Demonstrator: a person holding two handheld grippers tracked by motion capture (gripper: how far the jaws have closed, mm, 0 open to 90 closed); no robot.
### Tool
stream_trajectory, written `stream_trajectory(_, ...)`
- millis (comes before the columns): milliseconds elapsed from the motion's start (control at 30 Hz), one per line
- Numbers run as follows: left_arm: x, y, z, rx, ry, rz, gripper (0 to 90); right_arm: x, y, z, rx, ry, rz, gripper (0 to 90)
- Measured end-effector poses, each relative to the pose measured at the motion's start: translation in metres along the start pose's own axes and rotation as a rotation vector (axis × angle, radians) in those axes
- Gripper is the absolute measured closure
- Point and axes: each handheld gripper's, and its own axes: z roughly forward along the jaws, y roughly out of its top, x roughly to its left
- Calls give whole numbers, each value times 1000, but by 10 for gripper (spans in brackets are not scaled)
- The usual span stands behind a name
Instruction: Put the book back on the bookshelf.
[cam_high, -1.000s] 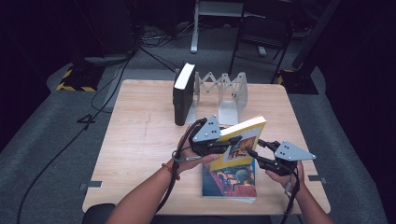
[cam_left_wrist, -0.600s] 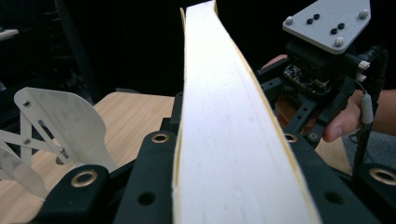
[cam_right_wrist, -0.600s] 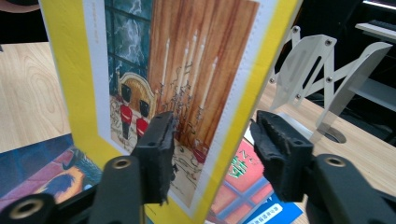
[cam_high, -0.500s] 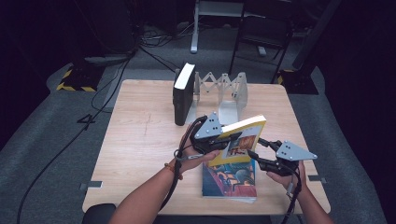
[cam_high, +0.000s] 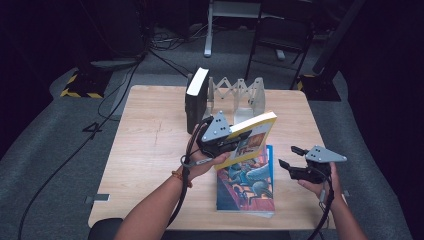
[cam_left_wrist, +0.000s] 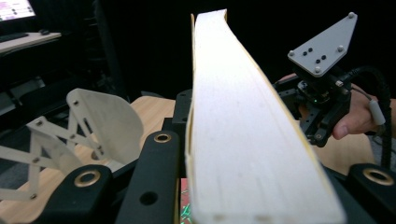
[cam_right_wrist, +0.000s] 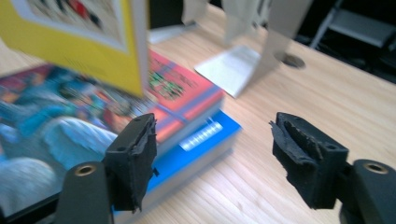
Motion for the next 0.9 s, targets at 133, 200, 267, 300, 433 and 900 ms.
stream_trajectory(133,9,0,-4,-7,31,-16,743,-9,-6,-1,23,-21,26,285)
stream_trajectory(200,14,0,-7,-4,50,-13,743,-16,-12,-2,39,-42,37,280)
stream_trajectory(267,19,1,-9,-4,74,-15,743,-22,-17,-1,53,-49,55,277)
stream_trajectory(300,22,0,-10,-2,83,-17,743,-26,-21,0,68,-53,65,272)
stream_trajectory(433,30,-1,-14,1,110,-27,743,-33,-31,5,112,-60,86,270)
stream_trajectory(900,57,-6,-21,19,206,-55,743,-39,-39,13,164,-59,112,269)
